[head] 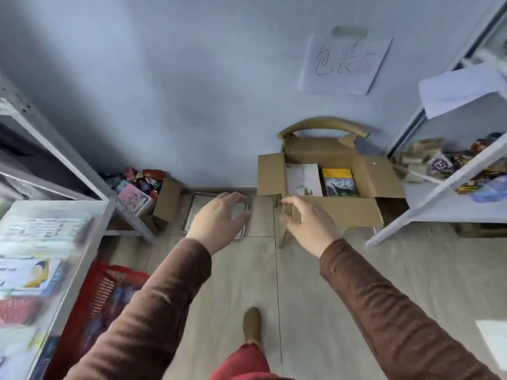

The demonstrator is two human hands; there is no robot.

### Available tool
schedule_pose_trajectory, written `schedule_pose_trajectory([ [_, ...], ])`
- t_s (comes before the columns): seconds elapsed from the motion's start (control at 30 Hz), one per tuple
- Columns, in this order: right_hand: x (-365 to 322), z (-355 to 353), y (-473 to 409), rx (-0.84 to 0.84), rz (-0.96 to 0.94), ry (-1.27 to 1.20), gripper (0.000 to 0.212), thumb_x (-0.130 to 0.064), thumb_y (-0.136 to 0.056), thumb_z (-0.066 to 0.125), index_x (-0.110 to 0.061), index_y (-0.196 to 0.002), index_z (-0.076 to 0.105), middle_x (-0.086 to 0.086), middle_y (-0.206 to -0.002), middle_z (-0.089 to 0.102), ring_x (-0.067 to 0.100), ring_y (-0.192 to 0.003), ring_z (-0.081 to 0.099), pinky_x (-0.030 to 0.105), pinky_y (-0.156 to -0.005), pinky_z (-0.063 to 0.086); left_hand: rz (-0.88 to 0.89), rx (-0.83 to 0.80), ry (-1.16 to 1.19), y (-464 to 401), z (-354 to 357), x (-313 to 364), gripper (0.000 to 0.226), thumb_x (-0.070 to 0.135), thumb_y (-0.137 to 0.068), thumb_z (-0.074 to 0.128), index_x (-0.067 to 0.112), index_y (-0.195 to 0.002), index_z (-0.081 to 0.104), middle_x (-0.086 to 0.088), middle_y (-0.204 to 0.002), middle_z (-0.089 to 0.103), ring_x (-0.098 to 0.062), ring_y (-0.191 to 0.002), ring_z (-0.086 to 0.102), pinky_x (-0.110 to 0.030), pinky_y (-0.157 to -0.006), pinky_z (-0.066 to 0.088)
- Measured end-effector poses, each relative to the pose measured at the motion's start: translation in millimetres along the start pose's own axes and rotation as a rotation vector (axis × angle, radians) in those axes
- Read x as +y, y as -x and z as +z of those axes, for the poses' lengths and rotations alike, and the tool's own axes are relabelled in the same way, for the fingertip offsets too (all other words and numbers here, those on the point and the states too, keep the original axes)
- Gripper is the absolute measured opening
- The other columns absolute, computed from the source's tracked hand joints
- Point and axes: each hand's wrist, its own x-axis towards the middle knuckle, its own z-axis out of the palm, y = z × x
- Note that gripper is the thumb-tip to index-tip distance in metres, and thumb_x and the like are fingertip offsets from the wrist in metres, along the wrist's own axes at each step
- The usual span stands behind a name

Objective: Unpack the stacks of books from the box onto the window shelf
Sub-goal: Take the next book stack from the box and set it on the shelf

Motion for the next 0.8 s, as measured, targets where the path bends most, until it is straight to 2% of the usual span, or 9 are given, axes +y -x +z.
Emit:
schedule_pose_trajectory([
  [0.1,40,-9,-40,-0.015,0.091,-0.008,0.039,-0.031,-0.096,0.060,-0.021,-0.133,0.056,0.000,-0.138,0.060,0.021,-0.127,0.053,0.031,-0.102,0.044,0.005,-0.097,0.009,-63,31,11,0.035,0.038,-0.093,0.061,0.025,-0.126,0.065,0.003,-0.130,0.063,-0.018,-0.115,0.061,-0.029,-0.092,0.046],
  [0.2,81,-16,-76,-0.051,0.177,-0.027,0.041,-0.030,-0.096,0.059,-0.019,-0.135,0.054,0.002,-0.138,0.059,0.021,-0.130,0.052,0.034,-0.105,0.043,0.021,-0.186,0.011,-121,58,26,0.035,0.038,-0.094,0.059,0.024,-0.126,0.064,0.001,-0.131,0.062,-0.020,-0.118,0.060,-0.036,-0.098,0.048],
  [0.3,120,-23,-111,-0.062,0.236,-0.062,0.043,-0.030,-0.095,0.060,-0.017,-0.136,0.054,0.002,-0.139,0.059,0.021,-0.129,0.052,0.035,-0.105,0.043,0.012,-0.251,0.024,-169,85,41,0.034,0.036,-0.094,0.059,0.023,-0.125,0.064,0.000,-0.126,0.064,-0.023,-0.113,0.061,-0.040,-0.097,0.049],
  [0.43,180,-25,-164,-0.110,0.306,-0.122,0.044,-0.028,-0.095,0.061,-0.018,-0.137,0.051,0.001,-0.141,0.058,0.018,-0.128,0.054,0.032,-0.103,0.042,-0.026,-0.309,0.031,-229,127,54,0.034,0.037,-0.095,0.058,0.023,-0.126,0.063,0.001,-0.124,0.063,-0.022,-0.111,0.061,-0.037,-0.094,0.049],
  [0.53,230,-20,-208,-0.171,0.370,-0.203,0.046,-0.030,-0.096,0.060,-0.018,-0.140,0.048,0.002,-0.143,0.056,0.018,-0.129,0.054,0.030,-0.103,0.041,-0.078,-0.343,0.024,-272,163,61,0.037,0.037,-0.095,0.058,0.022,-0.129,0.061,-0.001,-0.128,0.062,-0.023,-0.112,0.061,-0.034,-0.093,0.048],
  [0.67,296,-6,-266,-0.278,0.481,-0.336,0.049,-0.030,-0.096,0.059,-0.017,-0.142,0.044,0.004,-0.146,0.053,0.020,-0.130,0.053,0.039,-0.109,0.042,-0.190,-0.376,0.026,-322,216,70,0.040,0.035,-0.095,0.059,0.020,-0.132,0.059,-0.003,-0.133,0.061,-0.024,-0.117,0.060,-0.030,-0.091,0.043],
  [0.8,346,22,-312,-0.361,0.627,-0.455,0.052,-0.028,-0.096,0.060,-0.010,-0.143,0.044,0.010,-0.148,0.050,0.024,-0.130,0.053,0.033,-0.105,0.041,-0.317,-0.414,0.058,-358,266,67,0.043,0.034,-0.096,0.060,0.019,-0.136,0.056,-0.005,-0.138,0.060,-0.023,-0.122,0.057,-0.033,-0.099,0.044],
])
